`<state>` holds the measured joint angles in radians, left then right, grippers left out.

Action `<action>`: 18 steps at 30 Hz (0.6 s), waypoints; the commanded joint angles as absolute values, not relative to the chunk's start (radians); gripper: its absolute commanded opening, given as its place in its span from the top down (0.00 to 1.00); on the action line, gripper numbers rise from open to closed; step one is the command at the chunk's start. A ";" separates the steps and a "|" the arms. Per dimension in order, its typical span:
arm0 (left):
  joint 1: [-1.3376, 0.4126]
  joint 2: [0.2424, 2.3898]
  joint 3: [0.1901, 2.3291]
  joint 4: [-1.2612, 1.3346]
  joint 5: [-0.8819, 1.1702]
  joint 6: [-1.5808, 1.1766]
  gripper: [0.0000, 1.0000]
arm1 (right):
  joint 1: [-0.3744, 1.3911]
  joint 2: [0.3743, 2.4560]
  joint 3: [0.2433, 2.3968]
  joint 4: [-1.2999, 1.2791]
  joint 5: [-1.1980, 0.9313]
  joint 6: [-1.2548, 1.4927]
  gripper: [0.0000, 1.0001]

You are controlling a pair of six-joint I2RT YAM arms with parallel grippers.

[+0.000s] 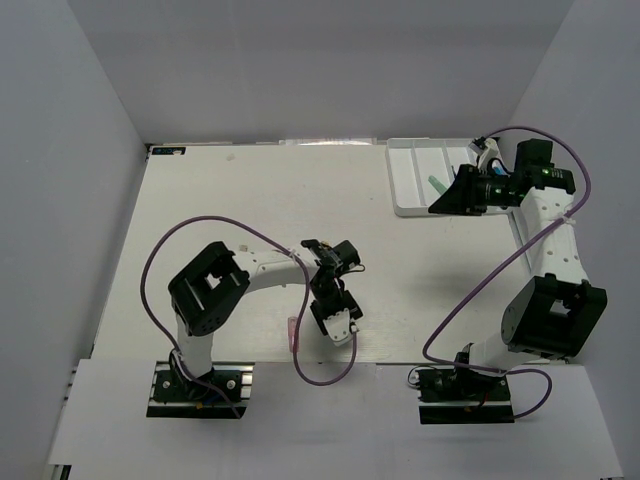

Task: Sort the stationery into containers
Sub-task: Grab a piece of stationery with the left arm

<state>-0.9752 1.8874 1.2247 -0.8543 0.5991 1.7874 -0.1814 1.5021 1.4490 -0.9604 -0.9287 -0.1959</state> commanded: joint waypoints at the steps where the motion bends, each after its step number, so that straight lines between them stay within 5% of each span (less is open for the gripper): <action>1: -0.982 1.927 1.255 -0.882 0.575 1.836 0.38 | -0.181 1.486 1.456 -1.002 -0.982 -0.245 0.47; 9: -0.982 1.961 1.273 -0.928 0.538 1.852 0.57 | -0.176 1.517 1.479 -1.071 -1.043 -0.311 0.48; 18: -0.982 1.806 1.108 -0.778 0.520 1.806 0.77 | -0.138 1.500 1.272 -1.118 -1.187 -0.360 0.49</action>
<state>-0.9775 1.8587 1.1786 -0.8276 0.5777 1.8271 -0.1619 1.5166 1.3247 -1.0557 -1.1072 -0.3031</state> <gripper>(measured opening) 0.382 0.513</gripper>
